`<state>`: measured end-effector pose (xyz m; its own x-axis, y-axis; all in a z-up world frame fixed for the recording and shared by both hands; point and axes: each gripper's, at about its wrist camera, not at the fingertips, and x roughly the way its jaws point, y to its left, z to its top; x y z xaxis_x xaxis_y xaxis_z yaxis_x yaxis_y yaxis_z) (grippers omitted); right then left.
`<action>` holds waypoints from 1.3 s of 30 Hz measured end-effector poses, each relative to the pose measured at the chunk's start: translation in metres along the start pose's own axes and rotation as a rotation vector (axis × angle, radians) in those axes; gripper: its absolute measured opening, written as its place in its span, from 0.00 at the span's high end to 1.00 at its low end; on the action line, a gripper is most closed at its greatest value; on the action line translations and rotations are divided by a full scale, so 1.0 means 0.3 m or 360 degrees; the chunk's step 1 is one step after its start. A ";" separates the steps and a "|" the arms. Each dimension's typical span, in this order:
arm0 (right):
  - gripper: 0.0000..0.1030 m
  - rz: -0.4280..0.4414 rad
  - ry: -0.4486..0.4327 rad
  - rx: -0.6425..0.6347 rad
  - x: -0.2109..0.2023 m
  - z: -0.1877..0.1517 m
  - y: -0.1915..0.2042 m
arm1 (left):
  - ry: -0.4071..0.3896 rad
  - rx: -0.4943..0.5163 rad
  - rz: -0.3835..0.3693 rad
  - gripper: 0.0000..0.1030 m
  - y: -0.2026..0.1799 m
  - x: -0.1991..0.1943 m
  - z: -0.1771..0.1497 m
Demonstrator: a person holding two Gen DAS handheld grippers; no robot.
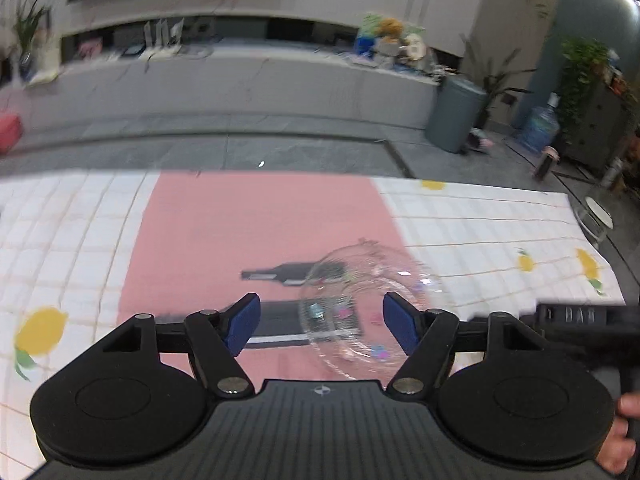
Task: Organize plates and bowls
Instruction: 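Close both grippers on the second glass plate rim and lift it, then carry the second glass plate with both grippers over the plate stack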
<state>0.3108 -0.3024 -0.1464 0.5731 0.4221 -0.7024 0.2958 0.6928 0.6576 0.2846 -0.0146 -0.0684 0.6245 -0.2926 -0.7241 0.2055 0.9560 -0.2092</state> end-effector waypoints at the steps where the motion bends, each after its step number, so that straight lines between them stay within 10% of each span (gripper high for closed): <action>1: 0.60 0.0046 -0.0013 0.0035 0.013 -0.003 -0.016 | 0.0016 -0.0052 -0.0044 0.22 0.023 0.016 -0.007; 12: 0.64 0.0379 0.0026 0.0379 0.066 0.017 -0.123 | 0.0107 -0.0245 -0.0353 0.23 0.197 0.119 -0.045; 20: 0.88 0.0385 0.0056 0.0449 0.087 0.043 -0.161 | 0.0189 -0.0679 -0.0639 0.25 0.298 0.215 -0.057; 25: 0.94 0.0392 0.0062 0.0388 0.077 0.030 -0.162 | 0.0218 -0.0847 -0.0751 0.39 0.344 0.250 -0.067; 31: 1.00 0.0472 0.0107 0.0516 0.094 0.038 -0.212 | 0.0332 -0.1069 -0.0846 0.88 0.399 0.328 -0.117; 39: 0.99 0.0379 -0.0017 0.0600 0.080 0.008 -0.188 | 0.0297 -0.1070 -0.0821 0.88 0.384 0.333 -0.120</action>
<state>0.3096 -0.3329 -0.1998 0.6663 0.5369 -0.5176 0.4111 0.3146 0.8556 0.3436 0.0669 -0.1883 0.4300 -0.7411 -0.5157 -0.0970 0.5300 -0.8424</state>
